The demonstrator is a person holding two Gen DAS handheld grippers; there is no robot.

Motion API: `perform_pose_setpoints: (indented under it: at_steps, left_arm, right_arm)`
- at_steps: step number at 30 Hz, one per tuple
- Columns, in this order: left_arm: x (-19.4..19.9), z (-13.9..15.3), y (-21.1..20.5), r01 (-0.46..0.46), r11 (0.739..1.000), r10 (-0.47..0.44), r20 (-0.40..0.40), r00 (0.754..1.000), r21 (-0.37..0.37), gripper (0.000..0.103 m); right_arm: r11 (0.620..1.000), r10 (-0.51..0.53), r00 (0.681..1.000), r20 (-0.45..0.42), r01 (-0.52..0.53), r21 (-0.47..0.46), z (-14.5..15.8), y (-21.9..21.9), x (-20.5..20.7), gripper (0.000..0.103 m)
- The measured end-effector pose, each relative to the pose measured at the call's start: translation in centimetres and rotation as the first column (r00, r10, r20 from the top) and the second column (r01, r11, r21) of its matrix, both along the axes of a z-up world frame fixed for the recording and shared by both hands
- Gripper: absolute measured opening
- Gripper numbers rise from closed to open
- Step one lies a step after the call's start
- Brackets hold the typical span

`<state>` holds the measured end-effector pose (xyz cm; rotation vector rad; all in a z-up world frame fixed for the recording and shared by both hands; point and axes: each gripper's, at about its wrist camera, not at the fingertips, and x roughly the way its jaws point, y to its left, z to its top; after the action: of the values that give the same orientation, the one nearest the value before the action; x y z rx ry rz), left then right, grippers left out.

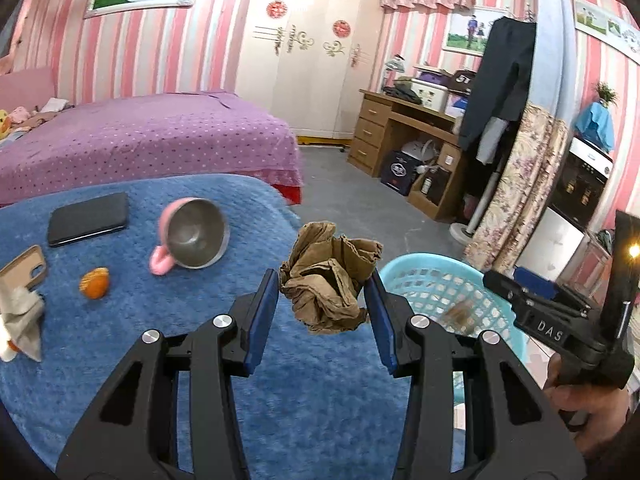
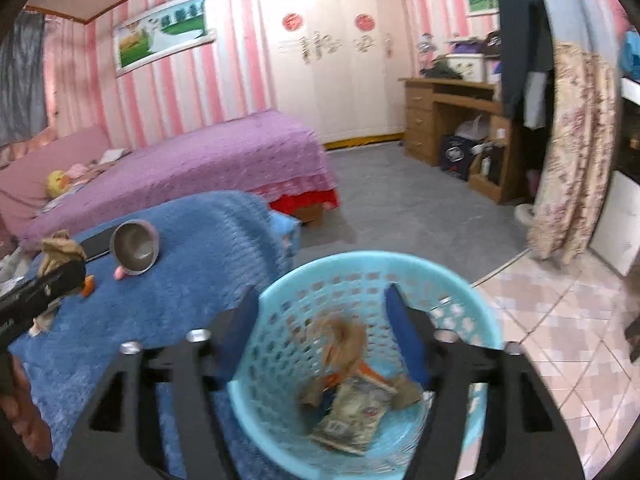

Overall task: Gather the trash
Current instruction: 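Open the right tool to drop the brown piece into the wastebasket, then move the left tool over the wastebasket and open it to drop its brown piece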

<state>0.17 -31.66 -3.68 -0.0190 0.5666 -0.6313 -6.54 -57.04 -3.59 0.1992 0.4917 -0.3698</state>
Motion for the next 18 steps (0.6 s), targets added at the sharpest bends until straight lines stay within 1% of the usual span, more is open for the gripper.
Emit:
perform_pose_setpoints:
  at_steps: [2,5,7,9,16,17,18]
  left_arm:
    - [-0.1,-0.3,-1.2,0.022,1.0,-0.022,0.0,1.0,0.009,0.043]
    - [-0.3,-1.0,-2.7,0.055,0.998,-0.054,-0.005,0.999,0.036,0.043]
    - [-0.3,-1.3,-3.7,0.07,0.997,-0.069,-0.011,0.998,0.042,0.043]
    - [-0.4,-1.4,-4.4,0.091,0.995,-0.091,-0.014,0.996,0.042,0.043]
    - [-0.6,-2.6,-7.8,0.168,0.985,-0.166,-0.047,0.985,0.036,0.044]
    - [-0.7,-2.7,-8.3,0.188,0.982,-0.187,-0.052,0.981,0.028,0.045]
    - [-0.8,-2.8,-8.9,0.221,0.975,-0.22,-0.057,0.974,0.012,0.048]
  right_arm:
    - [1.0,-0.02,1.0,0.013,0.02,-0.006,0.2,-0.5,-0.3,0.067]
    - [0.999,-0.032,0.999,-0.015,0.031,-0.031,-0.1,-0.8,-0.1,0.067]
    - [0.998,-0.055,0.998,-0.008,0.055,-0.027,-0.1,-1.4,-0.6,0.067]
    - [0.996,-0.086,0.996,0.007,0.086,-0.013,0.1,-2.3,-1.2,0.067]
    - [0.992,-0.128,0.991,0.024,0.128,0.007,0.3,-3.9,-2.3,0.067]
    - [0.991,-0.133,0.991,0.027,0.132,0.007,0.3,-4.0,-2.4,0.067]
    - [0.99,-0.138,0.99,0.029,0.138,0.009,0.3,-4.1,-2.4,0.067]
